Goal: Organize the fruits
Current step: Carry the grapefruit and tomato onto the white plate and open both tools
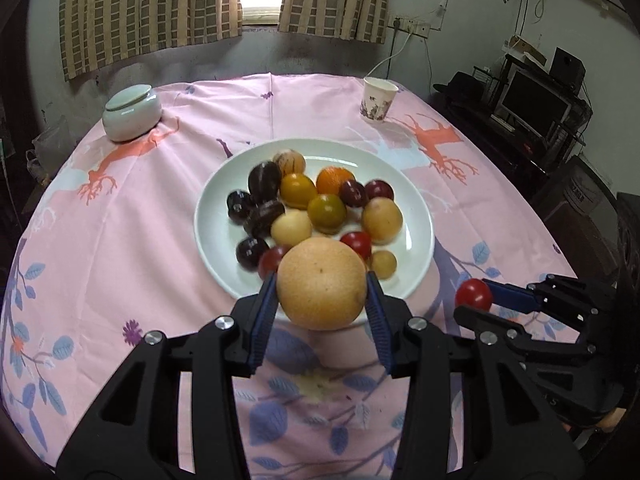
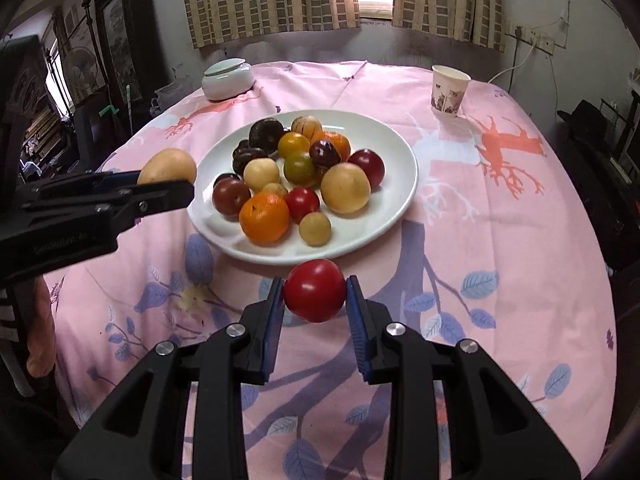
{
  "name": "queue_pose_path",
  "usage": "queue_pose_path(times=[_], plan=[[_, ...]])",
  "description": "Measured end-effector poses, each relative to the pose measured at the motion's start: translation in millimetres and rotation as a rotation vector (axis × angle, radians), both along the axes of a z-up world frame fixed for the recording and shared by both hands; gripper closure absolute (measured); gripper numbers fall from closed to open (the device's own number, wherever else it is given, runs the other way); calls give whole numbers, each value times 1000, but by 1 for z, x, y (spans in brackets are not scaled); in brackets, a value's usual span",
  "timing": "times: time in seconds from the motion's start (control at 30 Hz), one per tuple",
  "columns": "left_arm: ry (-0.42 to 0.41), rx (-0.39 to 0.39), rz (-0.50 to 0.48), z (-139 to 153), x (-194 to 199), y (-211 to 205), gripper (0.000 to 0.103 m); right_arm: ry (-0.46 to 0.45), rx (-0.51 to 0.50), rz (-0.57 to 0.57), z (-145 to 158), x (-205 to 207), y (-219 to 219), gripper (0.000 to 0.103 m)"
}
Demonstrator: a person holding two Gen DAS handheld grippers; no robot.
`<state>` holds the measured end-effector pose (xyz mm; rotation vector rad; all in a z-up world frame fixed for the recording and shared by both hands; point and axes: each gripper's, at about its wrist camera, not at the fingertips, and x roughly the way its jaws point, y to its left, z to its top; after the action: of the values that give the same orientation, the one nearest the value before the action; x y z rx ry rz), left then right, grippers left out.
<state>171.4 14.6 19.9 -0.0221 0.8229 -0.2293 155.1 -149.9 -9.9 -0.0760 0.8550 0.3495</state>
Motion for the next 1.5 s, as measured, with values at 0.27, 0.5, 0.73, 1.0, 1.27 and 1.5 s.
queue_pose_path(times=[0.27,0.5,0.73,1.0,1.27,1.5], plan=[[36,25,79,11,111,-6,59,-29,-20,1,28,84,19,72],[122,18,65,-18,147,-18,59,19,63,35,-6,104,24,72],[141,29,72,-29,161,-20,59,13,75,32,-8,107,22,72],[73,62,121,-12,158,-18,9,-61,41,-4,-7,103,24,24],[-6,212,202,8,111,2,2,-103,-87,-86,-5,91,13,1],[-71,139,251,21,23,32,2,-80,-110,-175,3,49,-6,1]])
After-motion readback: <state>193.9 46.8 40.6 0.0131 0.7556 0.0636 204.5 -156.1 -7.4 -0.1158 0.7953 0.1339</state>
